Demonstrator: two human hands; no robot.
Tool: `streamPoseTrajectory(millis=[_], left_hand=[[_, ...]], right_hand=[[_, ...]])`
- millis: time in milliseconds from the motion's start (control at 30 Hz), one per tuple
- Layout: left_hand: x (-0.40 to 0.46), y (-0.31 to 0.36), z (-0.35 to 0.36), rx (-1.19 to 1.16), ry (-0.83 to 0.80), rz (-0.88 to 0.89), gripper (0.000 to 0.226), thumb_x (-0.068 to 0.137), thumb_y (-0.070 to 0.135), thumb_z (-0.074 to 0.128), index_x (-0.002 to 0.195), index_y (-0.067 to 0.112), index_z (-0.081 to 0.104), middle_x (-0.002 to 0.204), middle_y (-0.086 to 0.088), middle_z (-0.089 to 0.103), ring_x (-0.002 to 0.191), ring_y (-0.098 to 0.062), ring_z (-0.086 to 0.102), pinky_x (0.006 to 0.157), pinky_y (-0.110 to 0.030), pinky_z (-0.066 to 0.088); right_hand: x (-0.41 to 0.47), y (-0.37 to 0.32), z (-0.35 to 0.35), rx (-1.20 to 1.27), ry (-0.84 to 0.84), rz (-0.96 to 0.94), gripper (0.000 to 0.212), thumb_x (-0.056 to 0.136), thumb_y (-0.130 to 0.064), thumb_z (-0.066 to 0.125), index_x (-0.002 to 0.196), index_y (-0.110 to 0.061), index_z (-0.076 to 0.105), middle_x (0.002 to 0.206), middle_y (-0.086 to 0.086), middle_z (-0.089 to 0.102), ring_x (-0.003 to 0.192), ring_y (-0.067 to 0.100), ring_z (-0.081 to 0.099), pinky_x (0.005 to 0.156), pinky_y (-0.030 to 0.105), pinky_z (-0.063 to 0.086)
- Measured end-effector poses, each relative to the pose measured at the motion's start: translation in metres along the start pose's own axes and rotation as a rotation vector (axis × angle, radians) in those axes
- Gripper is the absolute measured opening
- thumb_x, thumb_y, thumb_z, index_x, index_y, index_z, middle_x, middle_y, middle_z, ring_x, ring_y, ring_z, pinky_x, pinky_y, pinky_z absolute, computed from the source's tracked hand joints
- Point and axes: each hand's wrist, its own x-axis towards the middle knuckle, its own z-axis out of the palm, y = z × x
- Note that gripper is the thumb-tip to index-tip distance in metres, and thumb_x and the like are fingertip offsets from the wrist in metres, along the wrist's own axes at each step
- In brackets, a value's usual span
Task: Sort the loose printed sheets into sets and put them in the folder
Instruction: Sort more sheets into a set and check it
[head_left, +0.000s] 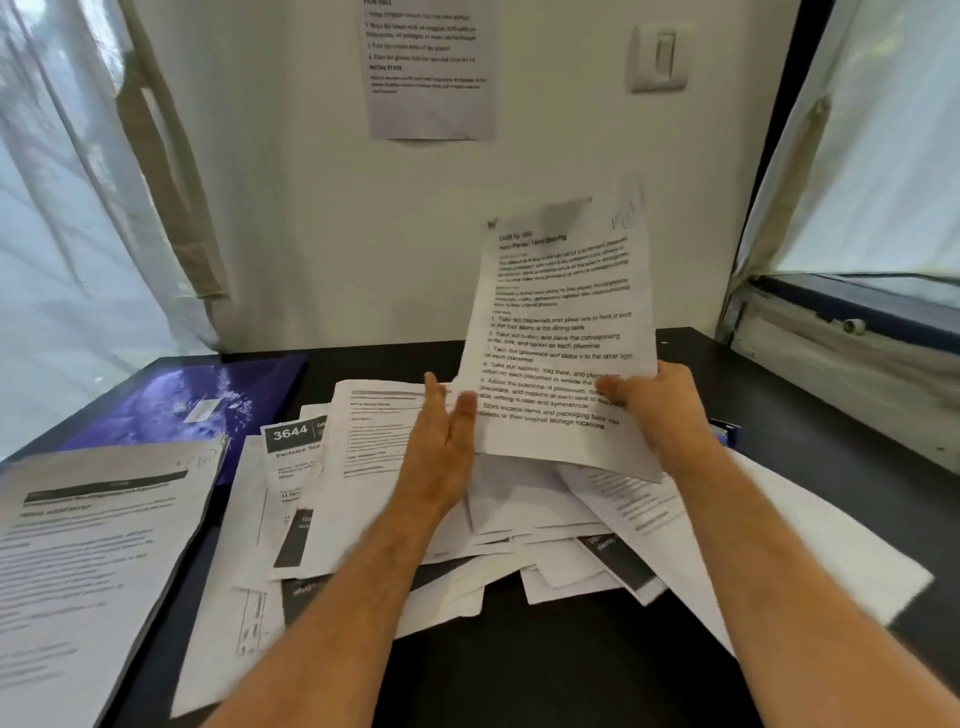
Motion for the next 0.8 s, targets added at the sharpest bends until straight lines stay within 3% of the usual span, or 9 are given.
streamPoseTrajectory(millis=[133,200,267,367,467,567,633,800], left_hand=[[0.004,0.014,0.022,0.114,-0.099,-0.006,0.082,0.102,0.033,0.054,0.16,0.02,-0.001,0.153,0.001,0.045,0.135,-0.019,0.048,0.11,-0.033,0.037],[0.012,0.024,0.03,0.214,-0.121,-0.071,0.071,0.098,0.017,0.057,0.158,0.015,0.019,0.146,-0.003,0.053,0.124,-0.018,0.054,0.1,-0.032,0.044],[0.02,0.031,0.038,0.337,-0.215,-0.142,0.045,0.096,0.008,0.054,0.141,0.013,0.051,0.137,-0.006,0.06,0.112,-0.02,0.058,0.088,-0.029,0.047],[0.026,0.026,0.05,0.363,-0.253,-0.213,0.028,0.096,0.008,0.054,0.122,0.014,0.06,0.127,-0.006,0.063,0.108,-0.023,0.058,0.09,-0.034,0.051],[0.028,0.013,0.05,0.131,-0.223,-0.277,0.033,0.087,-0.004,0.057,0.111,0.018,0.062,0.12,-0.003,0.066,0.107,-0.021,0.061,0.095,-0.039,0.054],[0.023,0.01,0.042,-0.443,-0.24,-0.477,0.052,0.078,-0.02,0.033,0.109,0.007,0.065,0.114,-0.013,0.073,0.107,-0.029,0.067,0.091,-0.05,0.058],[0.022,0.008,0.036,-0.677,-0.274,-0.546,0.057,0.076,-0.02,0.025,0.116,-0.001,0.062,0.115,-0.017,0.072,0.108,-0.035,0.067,0.086,-0.052,0.059],[0.016,0.008,0.031,-0.718,-0.402,-0.538,0.036,0.094,-0.014,0.039,0.114,0.001,0.065,0.106,-0.019,0.074,0.11,-0.038,0.067,0.091,-0.051,0.057]], right_hand=[[0.007,0.01,-0.042,-0.035,0.027,0.07,0.027,0.085,-0.011,0.076,0.109,-0.021,0.07,0.099,0.0,0.075,0.085,0.025,0.074,0.083,0.048,0.06],[0.008,0.018,-0.055,-0.018,0.026,0.117,0.029,0.084,-0.011,0.076,0.11,-0.021,0.07,0.101,0.0,0.076,0.086,0.026,0.074,0.084,0.05,0.06],[0.007,0.031,-0.061,0.006,0.018,0.155,0.031,0.084,-0.011,0.077,0.113,-0.02,0.07,0.099,0.0,0.077,0.083,0.026,0.075,0.082,0.049,0.061],[0.003,0.05,-0.059,0.046,0.027,0.191,0.027,0.085,-0.008,0.075,0.109,-0.018,0.07,0.093,-0.001,0.077,0.076,0.023,0.076,0.07,0.039,0.062],[0.005,0.06,-0.056,0.062,0.03,0.187,0.024,0.086,-0.007,0.074,0.105,-0.022,0.071,0.095,-0.003,0.076,0.08,0.022,0.075,0.072,0.037,0.061],[0.01,0.061,-0.052,0.027,-0.002,0.195,0.022,0.085,-0.01,0.075,0.098,-0.028,0.071,0.096,-0.006,0.077,0.085,0.023,0.075,0.085,0.045,0.06],[0.012,0.061,-0.047,0.01,-0.014,0.203,0.024,0.083,-0.013,0.077,0.103,-0.026,0.072,0.096,-0.006,0.077,0.086,0.023,0.075,0.087,0.047,0.059],[0.012,0.054,-0.029,-0.015,-0.029,0.202,0.031,0.085,-0.014,0.076,0.113,-0.025,0.069,0.097,-0.006,0.075,0.083,0.021,0.074,0.079,0.039,0.06]])
